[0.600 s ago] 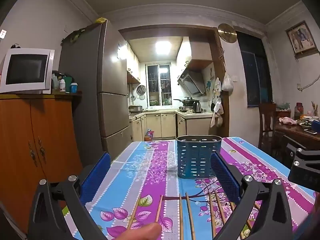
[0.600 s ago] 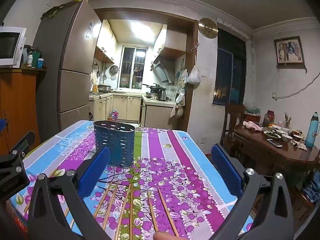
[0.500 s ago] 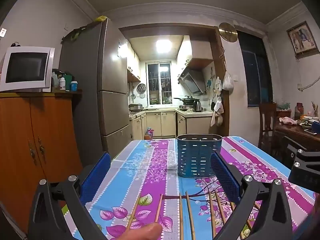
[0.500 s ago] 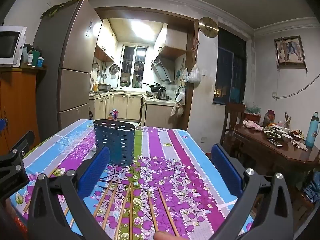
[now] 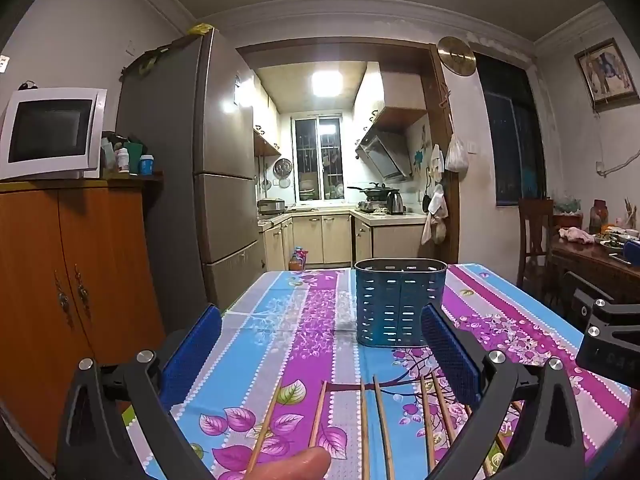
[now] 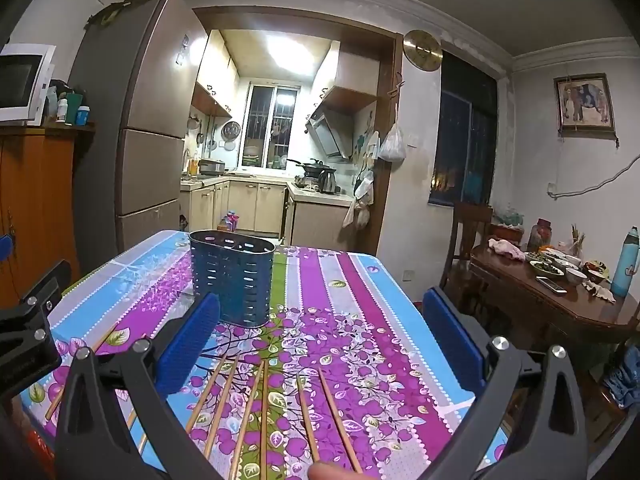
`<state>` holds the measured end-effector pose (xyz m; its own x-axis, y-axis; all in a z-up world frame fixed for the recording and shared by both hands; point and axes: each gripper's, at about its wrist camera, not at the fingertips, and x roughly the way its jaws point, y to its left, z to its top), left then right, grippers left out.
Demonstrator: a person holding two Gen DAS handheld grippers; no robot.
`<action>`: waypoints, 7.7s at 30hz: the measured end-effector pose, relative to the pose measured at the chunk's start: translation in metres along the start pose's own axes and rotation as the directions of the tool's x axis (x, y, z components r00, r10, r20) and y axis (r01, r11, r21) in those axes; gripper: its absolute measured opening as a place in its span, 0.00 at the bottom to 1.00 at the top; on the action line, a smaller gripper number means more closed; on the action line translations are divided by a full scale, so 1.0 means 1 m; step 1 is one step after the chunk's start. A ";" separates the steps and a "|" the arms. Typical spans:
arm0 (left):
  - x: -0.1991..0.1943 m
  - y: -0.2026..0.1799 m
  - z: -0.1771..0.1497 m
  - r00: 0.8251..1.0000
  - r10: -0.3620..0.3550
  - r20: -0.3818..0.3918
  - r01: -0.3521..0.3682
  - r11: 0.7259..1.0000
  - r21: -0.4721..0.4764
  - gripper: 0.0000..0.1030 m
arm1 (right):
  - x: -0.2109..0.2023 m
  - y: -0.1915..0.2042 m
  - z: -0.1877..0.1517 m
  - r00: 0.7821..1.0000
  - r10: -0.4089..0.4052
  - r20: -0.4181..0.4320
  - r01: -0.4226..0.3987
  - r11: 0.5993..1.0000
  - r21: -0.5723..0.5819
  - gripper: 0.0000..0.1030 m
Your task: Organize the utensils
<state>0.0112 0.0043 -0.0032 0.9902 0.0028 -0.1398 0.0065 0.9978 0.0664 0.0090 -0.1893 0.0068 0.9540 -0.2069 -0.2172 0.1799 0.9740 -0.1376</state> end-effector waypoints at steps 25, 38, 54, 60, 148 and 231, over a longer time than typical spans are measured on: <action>0.010 -0.010 -0.012 0.999 0.010 -0.052 -0.008 0.999 0.036 0.97 | 0.002 0.006 -0.004 1.000 0.001 -0.026 -0.001 1.000 -0.027 0.95; 0.009 -0.005 -0.012 0.998 0.003 -0.067 -0.001 1.000 0.019 0.97 | -0.001 0.007 -0.007 1.000 -0.001 -0.021 0.000 1.000 -0.030 0.95; -0.004 -0.002 -0.019 0.992 -0.016 -0.122 0.016 1.000 0.001 0.97 | -0.026 0.002 -0.008 1.000 -0.013 -0.008 0.013 0.999 -0.037 0.95; -0.013 0.003 -0.017 0.989 -0.045 -0.137 0.046 0.999 -0.001 0.97 | -0.043 -0.002 -0.009 1.000 -0.017 0.024 0.018 0.999 -0.030 0.95; -0.018 0.056 -0.160 0.930 -0.219 -0.294 0.225 0.974 -0.015 0.07 | -0.016 0.001 -0.151 0.893 0.340 -0.297 -0.325 0.940 0.099 0.05; 0.170 0.039 0.217 0.882 -0.471 0.029 0.470 0.882 0.016 0.07 | 0.108 -0.038 0.195 0.862 0.444 0.245 -0.453 0.891 -0.021 0.05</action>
<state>0.2100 0.0294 0.1898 0.8742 -0.4690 -0.1261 0.4737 0.8806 0.0090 0.1517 -0.2308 0.1768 0.9609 0.2766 -0.0115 -0.2769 0.9599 -0.0449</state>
